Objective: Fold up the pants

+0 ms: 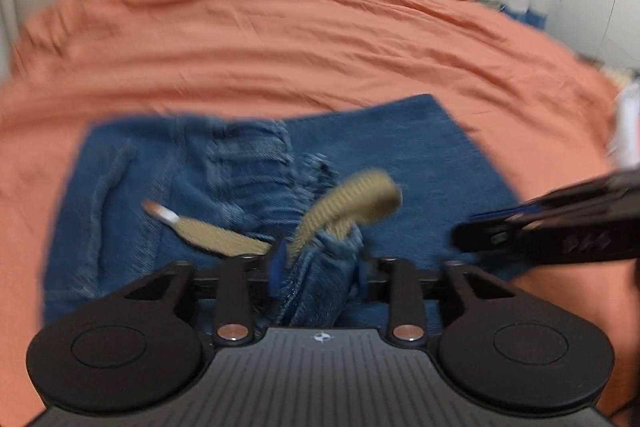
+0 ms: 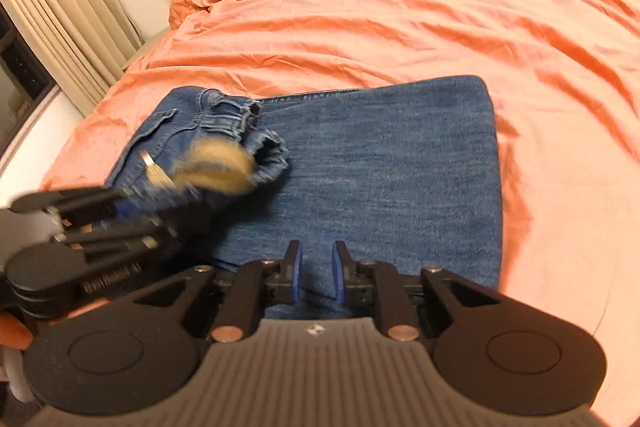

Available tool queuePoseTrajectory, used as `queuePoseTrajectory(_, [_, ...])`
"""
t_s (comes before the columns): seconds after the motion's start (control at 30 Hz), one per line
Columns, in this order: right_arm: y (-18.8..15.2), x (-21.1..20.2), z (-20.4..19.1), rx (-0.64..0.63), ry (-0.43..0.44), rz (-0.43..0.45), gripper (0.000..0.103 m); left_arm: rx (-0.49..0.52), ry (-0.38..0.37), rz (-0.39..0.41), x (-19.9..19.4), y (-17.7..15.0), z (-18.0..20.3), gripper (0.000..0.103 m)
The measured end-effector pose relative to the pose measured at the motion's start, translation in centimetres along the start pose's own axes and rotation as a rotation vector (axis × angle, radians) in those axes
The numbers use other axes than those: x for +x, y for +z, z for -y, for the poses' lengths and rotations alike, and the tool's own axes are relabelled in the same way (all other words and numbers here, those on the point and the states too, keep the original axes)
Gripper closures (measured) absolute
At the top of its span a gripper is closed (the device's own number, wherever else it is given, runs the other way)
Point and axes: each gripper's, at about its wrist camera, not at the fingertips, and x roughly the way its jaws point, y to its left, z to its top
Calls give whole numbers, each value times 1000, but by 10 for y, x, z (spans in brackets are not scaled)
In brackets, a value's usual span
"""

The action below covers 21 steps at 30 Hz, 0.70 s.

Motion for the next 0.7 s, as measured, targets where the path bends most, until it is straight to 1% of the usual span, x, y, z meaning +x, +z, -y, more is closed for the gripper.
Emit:
queuePoseTrajectory(0.03, [-1, 0, 0, 2, 13, -1, 82, -45, -55, -28, -1, 2, -8, 48])
queuePoseTrajectory(0.07, [-1, 0, -1, 0, 25, 1, 82, -85, -110, -53, -2, 5, -15, 46])
queuePoseTrajectory(0.1, [-1, 0, -2, -4, 37, 4, 81, -127, -161, -75, -3, 8, -23, 45])
queuePoseTrajectory(0.13, [-2, -2, -3, -7, 47, 8, 81, -159, -194, -83, -6, 9, -30, 45])
queuePoseTrajectory(0.17, [-2, -3, -5, -6, 55, 18, 81, -171, -212, -79, -11, 11, -37, 45])
queuePoseTrajectory(0.2, [-1, -3, -6, 0, 60, 32, 80, -168, -215, -65, -17, 13, -43, 45])
queuePoseTrajectory(0.27, [1, -6, -6, 27, 83, 60, 77, -142, -191, -21, -32, 20, -57, 44])
queuePoseTrajectory(0.3, [4, -6, -6, 48, 103, 72, 73, -127, -165, 0, -38, 23, -66, 44])
queuePoseTrajectory(0.4, [14, 1, -5, 125, 179, 92, 66, -82, -58, 50, -48, 30, -89, 44])
queuePoseTrajectory(0.43, [19, 7, -5, 149, 200, 90, 66, -76, -36, 58, -51, 33, -96, 44])
queuePoseTrajectory(0.47, [23, 15, -5, 173, 215, 85, 65, -77, -22, 65, -53, 34, -105, 44])
queuePoseTrajectory(0.57, [35, 42, -4, 254, 243, 57, 60, -92, 23, 87, -55, 34, -132, 44])
queuePoseTrajectory(0.63, [41, 60, -4, 308, 264, 31, 60, -111, 47, 103, -50, 33, -145, 44])
queuePoseTrajectory(0.7, [45, 76, -4, 347, 269, 8, 60, -145, 51, 108, -47, 30, -161, 44])
